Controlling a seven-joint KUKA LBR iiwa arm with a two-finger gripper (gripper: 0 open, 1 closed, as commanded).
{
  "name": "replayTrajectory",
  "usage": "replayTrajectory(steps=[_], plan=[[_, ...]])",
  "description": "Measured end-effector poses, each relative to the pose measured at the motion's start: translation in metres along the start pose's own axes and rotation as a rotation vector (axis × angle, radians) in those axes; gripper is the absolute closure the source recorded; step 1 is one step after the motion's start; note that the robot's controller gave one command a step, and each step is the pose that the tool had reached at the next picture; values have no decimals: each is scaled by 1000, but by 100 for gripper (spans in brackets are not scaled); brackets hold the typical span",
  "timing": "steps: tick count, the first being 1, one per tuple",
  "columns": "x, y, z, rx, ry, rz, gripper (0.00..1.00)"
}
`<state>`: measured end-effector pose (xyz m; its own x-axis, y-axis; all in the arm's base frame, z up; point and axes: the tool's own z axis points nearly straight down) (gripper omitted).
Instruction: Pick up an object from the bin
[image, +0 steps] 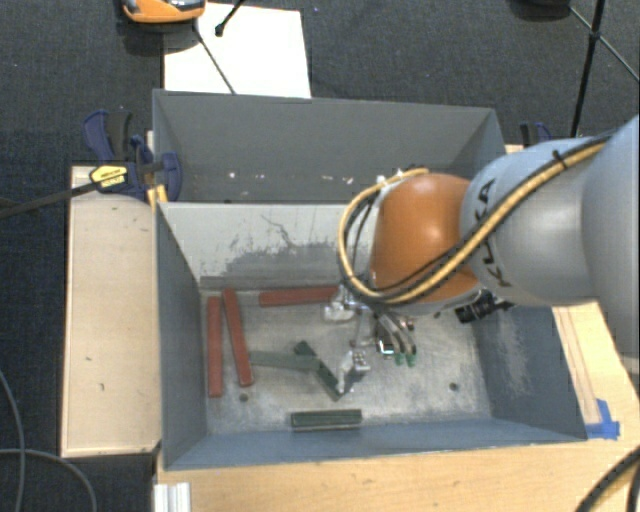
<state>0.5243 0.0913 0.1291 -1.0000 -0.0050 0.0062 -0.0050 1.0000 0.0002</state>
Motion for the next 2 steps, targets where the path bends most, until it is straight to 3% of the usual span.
replayTrajectory(steps=[1,2], plan=[[-2,0,-4,-1,-8,2,0],[31,8,55,-4,-21,106,100]])
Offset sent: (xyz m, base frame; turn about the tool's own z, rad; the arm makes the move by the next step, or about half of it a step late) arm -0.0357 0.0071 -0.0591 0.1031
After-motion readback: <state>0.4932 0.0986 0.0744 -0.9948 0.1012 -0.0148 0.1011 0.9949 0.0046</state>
